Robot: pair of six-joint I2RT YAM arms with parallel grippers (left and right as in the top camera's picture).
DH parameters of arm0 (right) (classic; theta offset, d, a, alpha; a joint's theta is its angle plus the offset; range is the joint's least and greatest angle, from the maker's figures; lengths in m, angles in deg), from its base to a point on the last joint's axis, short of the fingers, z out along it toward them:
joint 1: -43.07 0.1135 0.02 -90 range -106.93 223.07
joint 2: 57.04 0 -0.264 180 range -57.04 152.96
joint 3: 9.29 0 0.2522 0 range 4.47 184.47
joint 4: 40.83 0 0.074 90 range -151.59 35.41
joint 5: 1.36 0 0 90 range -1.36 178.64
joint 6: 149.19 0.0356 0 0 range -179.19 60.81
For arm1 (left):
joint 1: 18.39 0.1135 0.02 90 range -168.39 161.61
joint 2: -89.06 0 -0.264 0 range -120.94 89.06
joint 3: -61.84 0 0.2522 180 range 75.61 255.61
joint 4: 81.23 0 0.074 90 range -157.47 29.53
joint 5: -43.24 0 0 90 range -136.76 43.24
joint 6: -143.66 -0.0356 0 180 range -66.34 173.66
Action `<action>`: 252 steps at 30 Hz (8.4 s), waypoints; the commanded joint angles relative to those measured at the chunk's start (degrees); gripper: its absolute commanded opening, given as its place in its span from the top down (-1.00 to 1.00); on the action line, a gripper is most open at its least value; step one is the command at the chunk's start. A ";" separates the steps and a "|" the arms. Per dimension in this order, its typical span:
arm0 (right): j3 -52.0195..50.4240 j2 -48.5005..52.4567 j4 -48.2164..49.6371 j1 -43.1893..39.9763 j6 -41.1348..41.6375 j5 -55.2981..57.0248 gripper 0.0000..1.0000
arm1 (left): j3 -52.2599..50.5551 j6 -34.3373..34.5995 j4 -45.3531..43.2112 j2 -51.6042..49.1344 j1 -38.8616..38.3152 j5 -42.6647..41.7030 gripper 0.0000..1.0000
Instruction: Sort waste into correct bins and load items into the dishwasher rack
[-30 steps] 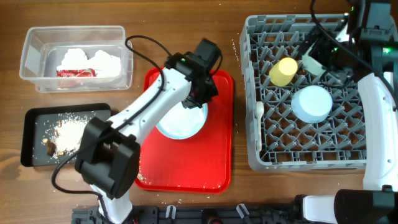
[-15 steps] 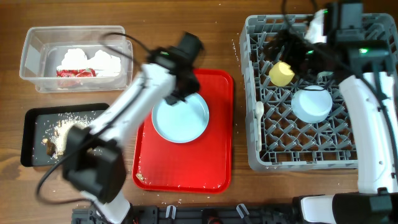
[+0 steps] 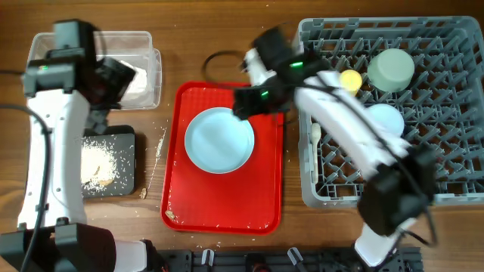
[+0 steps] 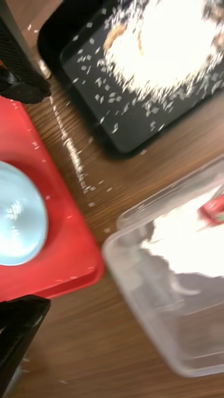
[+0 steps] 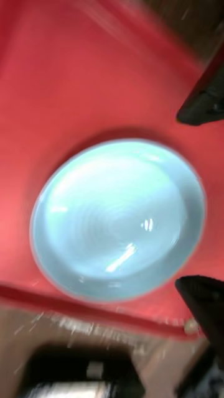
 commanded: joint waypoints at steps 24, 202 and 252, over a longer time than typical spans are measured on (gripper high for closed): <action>4.26 12.04 -0.48 2.99 0.83 10.34 0.03 | 0.28 0.26 0.13 -0.26 4.20 0.74 -1.00; -93.90 -111.08 63.71 -34.45 -8.55 -0.96 -0.99 | 0.28 0.26 0.13 -0.26 4.20 0.74 -1.00; -93.88 -110.99 57.05 -34.45 -20.72 13.90 -0.99 | 0.26 -1.53 7.78 -0.17 3.93 -1.44 -1.00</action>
